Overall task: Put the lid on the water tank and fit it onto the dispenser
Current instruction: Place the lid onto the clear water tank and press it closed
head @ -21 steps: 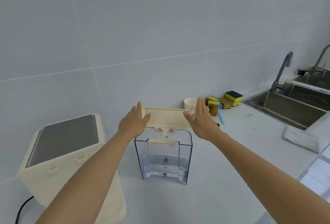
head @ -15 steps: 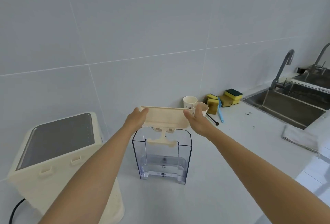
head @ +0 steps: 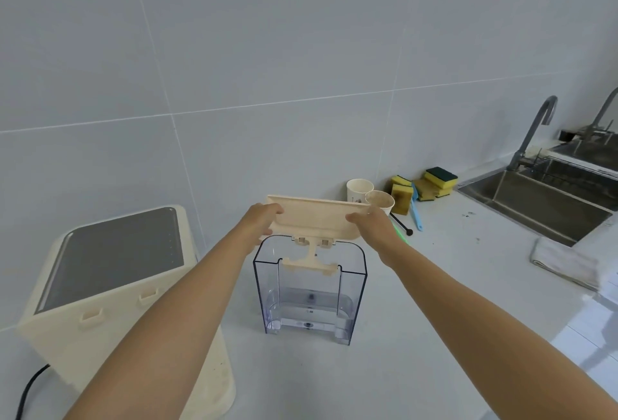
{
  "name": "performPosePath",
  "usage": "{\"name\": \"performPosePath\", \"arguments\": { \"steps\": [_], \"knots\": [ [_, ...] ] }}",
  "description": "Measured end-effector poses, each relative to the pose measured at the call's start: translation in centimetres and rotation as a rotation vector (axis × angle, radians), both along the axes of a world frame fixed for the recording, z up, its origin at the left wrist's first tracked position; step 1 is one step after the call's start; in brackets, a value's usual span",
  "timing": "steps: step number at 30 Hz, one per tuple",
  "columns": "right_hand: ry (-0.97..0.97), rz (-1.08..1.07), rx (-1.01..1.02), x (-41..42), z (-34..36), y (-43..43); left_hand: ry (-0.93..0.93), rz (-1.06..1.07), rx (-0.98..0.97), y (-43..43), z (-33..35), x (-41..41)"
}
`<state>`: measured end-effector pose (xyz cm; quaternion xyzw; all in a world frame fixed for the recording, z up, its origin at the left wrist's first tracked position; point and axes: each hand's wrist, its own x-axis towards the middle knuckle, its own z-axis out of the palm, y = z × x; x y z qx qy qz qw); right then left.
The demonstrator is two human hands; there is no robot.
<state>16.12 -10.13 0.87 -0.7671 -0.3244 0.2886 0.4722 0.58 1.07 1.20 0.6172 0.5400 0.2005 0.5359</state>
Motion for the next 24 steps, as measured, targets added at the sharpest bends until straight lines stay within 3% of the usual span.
{"name": "performPosePath", "arguments": {
  "steps": [6, 16, 24],
  "knots": [
    [-0.039, -0.024, 0.063, -1.2, 0.1, -1.7, -0.061, 0.044, 0.056, -0.5, -0.3, -1.2],
    [-0.314, -0.062, 0.047, -3.2, -3.1, -4.3, -0.079, 0.145, 0.278, -3.6, -3.2, -3.0],
    [-0.410, -0.005, -0.018, -5.1, -4.9, -6.4, -0.064, 0.195, 0.262, -5.5, -5.0, -3.3]
  ]
}}
